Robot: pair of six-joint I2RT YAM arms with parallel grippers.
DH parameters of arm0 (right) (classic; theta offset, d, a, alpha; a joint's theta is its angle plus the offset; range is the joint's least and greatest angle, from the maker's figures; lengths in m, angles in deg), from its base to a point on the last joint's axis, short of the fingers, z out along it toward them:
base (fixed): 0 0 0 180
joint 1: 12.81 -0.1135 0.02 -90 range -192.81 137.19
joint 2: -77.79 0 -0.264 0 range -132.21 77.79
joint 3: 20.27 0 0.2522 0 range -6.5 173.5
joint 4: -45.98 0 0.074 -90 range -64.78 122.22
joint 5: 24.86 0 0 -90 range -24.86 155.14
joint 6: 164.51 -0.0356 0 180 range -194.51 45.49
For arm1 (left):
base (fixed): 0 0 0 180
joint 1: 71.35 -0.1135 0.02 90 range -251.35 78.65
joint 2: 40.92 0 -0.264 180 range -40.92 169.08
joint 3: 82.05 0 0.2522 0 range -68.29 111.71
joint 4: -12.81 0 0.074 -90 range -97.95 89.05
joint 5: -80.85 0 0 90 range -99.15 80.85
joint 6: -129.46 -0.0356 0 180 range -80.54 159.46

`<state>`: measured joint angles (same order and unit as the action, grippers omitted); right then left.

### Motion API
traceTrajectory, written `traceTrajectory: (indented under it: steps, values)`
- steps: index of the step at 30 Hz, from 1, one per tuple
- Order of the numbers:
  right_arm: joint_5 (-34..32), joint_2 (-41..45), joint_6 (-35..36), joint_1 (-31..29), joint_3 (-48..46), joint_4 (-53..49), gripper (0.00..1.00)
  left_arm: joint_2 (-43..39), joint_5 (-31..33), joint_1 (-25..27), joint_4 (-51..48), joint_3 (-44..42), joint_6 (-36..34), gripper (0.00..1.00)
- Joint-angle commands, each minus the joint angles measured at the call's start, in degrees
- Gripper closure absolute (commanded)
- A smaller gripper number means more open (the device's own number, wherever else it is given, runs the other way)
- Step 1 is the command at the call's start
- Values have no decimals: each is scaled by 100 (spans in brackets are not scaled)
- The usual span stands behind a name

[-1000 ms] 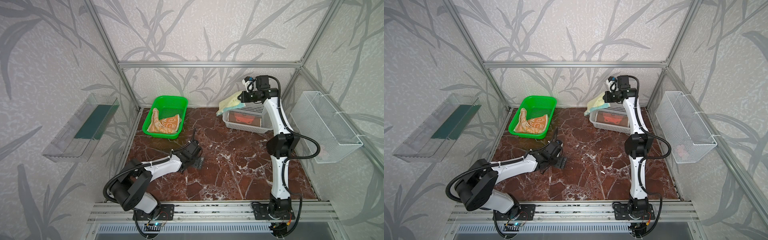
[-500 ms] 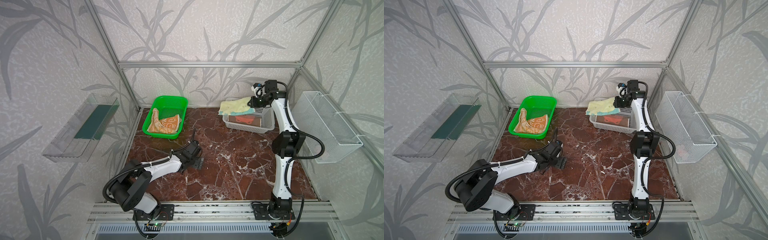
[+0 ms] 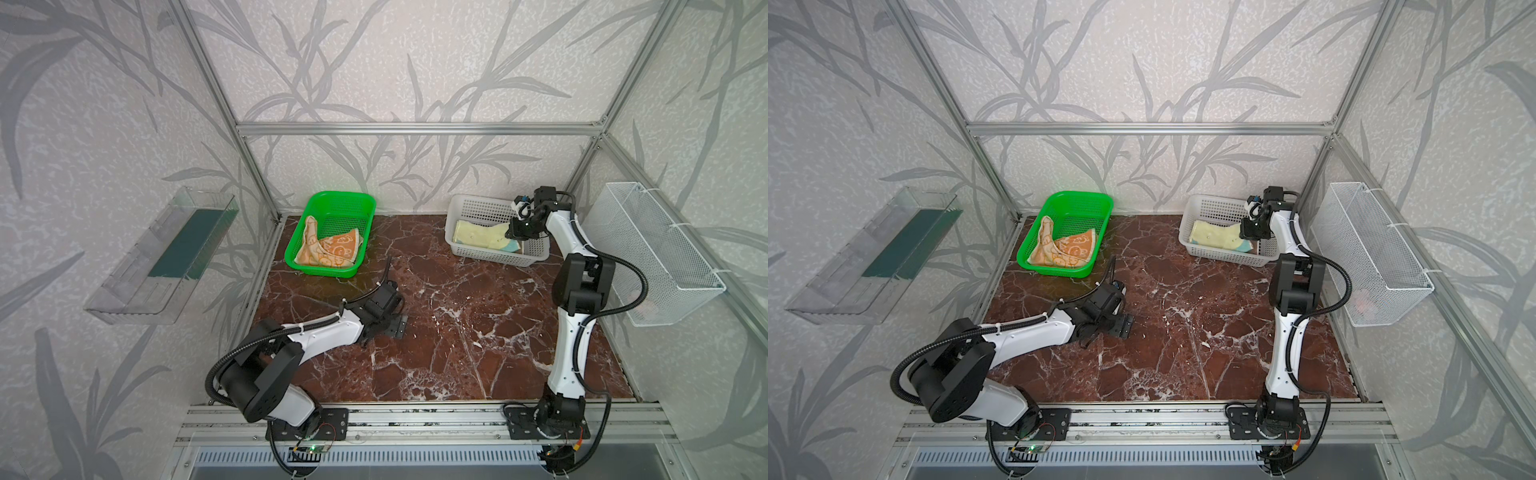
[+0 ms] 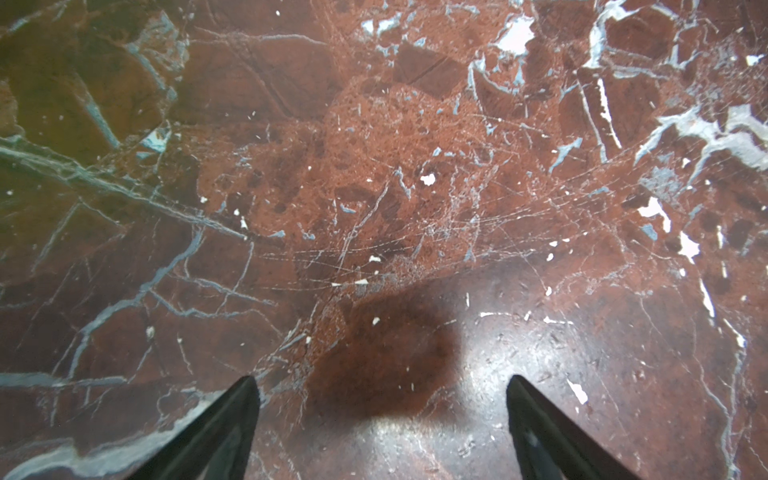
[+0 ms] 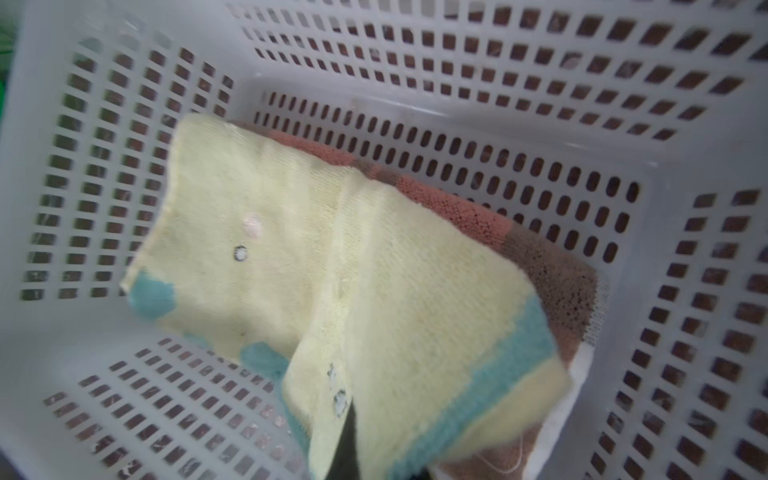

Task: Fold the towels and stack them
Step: 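Lower the yellow-teal towel into the white basket and open the right gripper, then raise the right gripper from the basket while the left gripper nears the green basket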

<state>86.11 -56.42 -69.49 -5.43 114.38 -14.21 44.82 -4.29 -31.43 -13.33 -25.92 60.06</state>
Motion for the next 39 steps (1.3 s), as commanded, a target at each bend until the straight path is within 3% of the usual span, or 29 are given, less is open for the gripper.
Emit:
traceTrajectory:
  steps: [1, 7, 9, 22, 24, 25, 35, 39]
  values:
    - [-2, 241, 77, 50, -194, 521, 100, -102, 69, 18, -76, 49, 83, 7]
    - [-25, 134, 79, 62, -326, 626, 100, -109, 74, 18, -113, 61, 93, 7]
    - [-128, 123, 78, 54, -355, 653, 95, -127, 85, 20, -124, 61, 84, 7]
    - [-843, 604, -26, 57, -713, 778, 34, -265, 233, 21, -62, 61, -52, 5]
    - [-911, 793, -49, 62, -859, 876, 7, -277, 278, 17, -58, 59, -65, 5]
    - [-908, 886, -62, 58, -952, 950, 1, -285, 295, 21, -55, 45, -78, 5]
    - [-485, 1809, -72, -127, -1853, 1794, 1, -419, 561, 16, -8, 50, -140, 2]
    - [-490, 2238, 77, -410, -2218, 2124, 1, -573, 987, 21, -27, 161, -109, 1]
